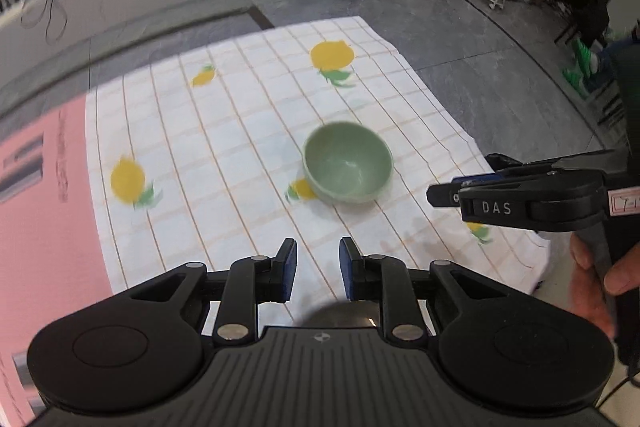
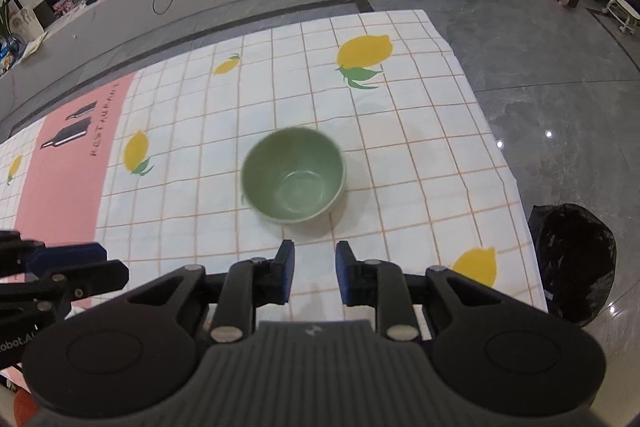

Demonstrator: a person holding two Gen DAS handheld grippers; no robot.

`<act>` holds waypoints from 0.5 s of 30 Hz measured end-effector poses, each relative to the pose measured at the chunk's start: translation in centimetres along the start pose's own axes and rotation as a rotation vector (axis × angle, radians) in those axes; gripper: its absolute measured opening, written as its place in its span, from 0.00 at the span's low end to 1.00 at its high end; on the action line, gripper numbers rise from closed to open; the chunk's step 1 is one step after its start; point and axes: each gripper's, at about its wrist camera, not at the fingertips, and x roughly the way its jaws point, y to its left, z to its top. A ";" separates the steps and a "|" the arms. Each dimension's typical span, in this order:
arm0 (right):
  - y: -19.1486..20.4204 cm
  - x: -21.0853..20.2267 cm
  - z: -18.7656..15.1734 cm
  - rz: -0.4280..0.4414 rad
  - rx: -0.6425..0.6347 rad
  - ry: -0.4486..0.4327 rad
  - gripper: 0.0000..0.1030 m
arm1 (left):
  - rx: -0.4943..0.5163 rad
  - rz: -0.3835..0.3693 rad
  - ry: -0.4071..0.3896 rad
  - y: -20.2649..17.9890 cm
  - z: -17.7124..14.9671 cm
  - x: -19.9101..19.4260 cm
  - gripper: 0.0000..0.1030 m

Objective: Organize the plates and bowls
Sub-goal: 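Lower the orange bowl into the blue bowl and open both tools, then move both tools to the green bowl rim and close on it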

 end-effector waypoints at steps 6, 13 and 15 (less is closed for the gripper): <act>-1.1 3.4 2.1 -0.006 0.029 0.063 0.21 | 0.022 0.001 0.030 0.5 2.6 3.1 0.25; -1.4 6.8 4.6 -0.006 0.035 0.095 0.21 | 0.025 -0.010 0.085 1.4 4.9 7.4 0.25; -1.2 7.6 5.1 -0.018 0.021 0.101 0.21 | 0.032 -0.013 0.095 1.3 5.3 8.5 0.25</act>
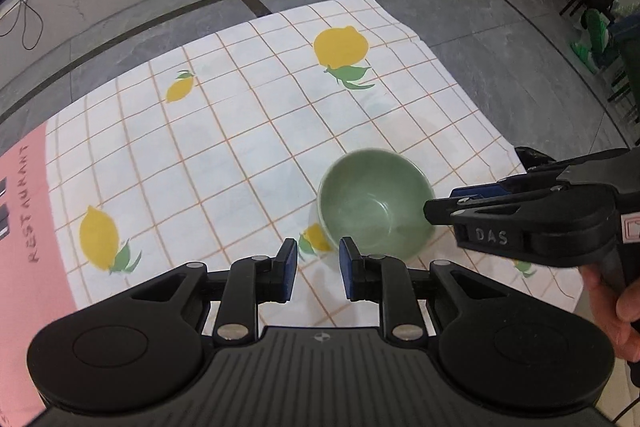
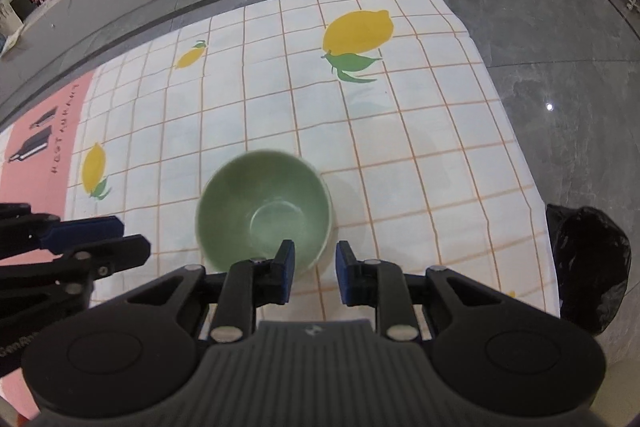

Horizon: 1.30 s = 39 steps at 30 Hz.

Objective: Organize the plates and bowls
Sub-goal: 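Move both tools to the green bowl rim and close on it, then lift the green bowl with both tools and carry it over the orange bowl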

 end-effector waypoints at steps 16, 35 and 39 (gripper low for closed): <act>-0.9 5.3 1.2 0.023 0.078 0.107 0.12 | -0.121 -0.060 0.092 1.5 1.4 6.6 0.25; -1.0 5.1 0.9 0.041 0.136 0.133 0.06 | -0.178 -0.031 0.126 1.2 0.9 6.0 0.09; -0.6 3.7 0.5 0.054 0.138 0.134 0.06 | -0.184 -0.019 0.124 1.0 0.4 3.9 0.09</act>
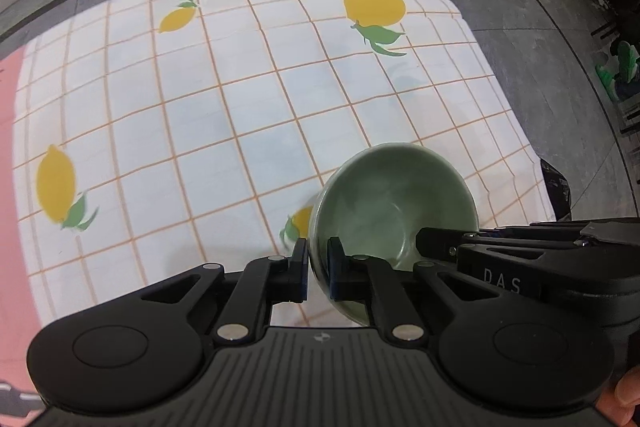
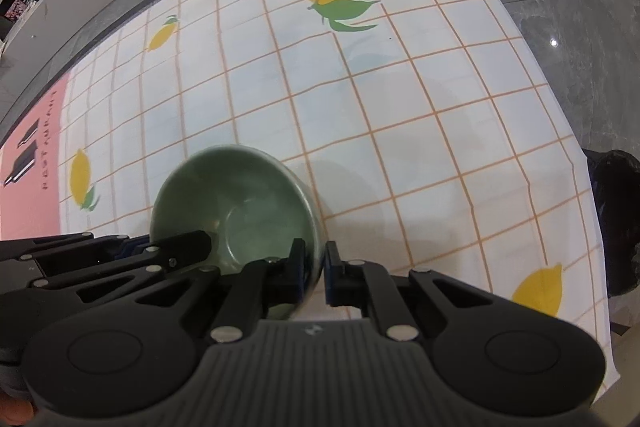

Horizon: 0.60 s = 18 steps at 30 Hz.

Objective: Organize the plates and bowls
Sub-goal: 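Lift the green bowl with both tools and carry it over the orange bowl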

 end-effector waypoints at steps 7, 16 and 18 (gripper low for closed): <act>2.3 -4.5 -2.0 0.011 -0.065 -0.036 0.06 | -0.018 0.033 -0.048 -0.6 -2.1 -5.5 0.09; 5.6 -11.2 -6.5 0.045 -0.185 -0.097 0.07 | -0.059 0.070 -0.105 -1.3 -6.8 -12.7 0.10; 6.2 -12.4 -7.9 0.045 -0.216 -0.106 0.07 | -0.070 0.072 -0.105 -1.4 -8.2 -13.5 0.10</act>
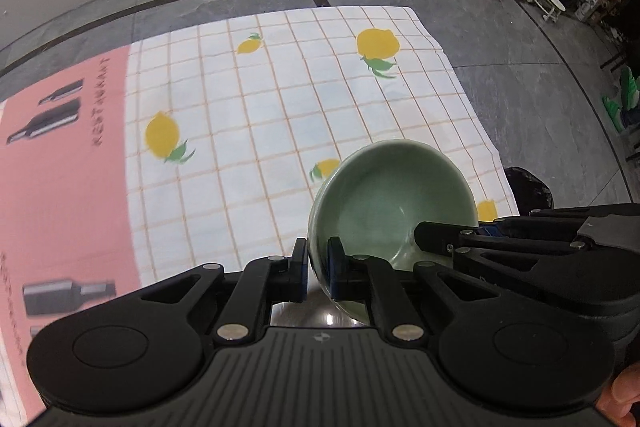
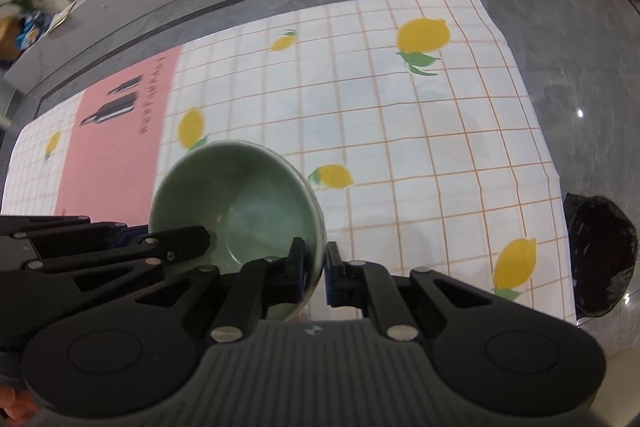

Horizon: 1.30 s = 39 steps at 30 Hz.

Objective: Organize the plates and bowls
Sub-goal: 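Lift the green bowl with both tools and carry it over the orange bowl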

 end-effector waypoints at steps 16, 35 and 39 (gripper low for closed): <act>2.6 1.0 -9.3 -0.006 -0.104 0.070 0.09 | -0.040 0.029 0.087 0.5 -8.7 1.2 0.11; 2.4 4.8 -9.2 0.028 -0.096 0.101 0.08 | -0.063 0.030 0.098 1.9 -8.9 3.1 0.11; 2.3 5.4 -8.9 0.029 -0.092 0.109 0.08 | -0.054 0.023 0.105 2.1 -8.7 3.5 0.11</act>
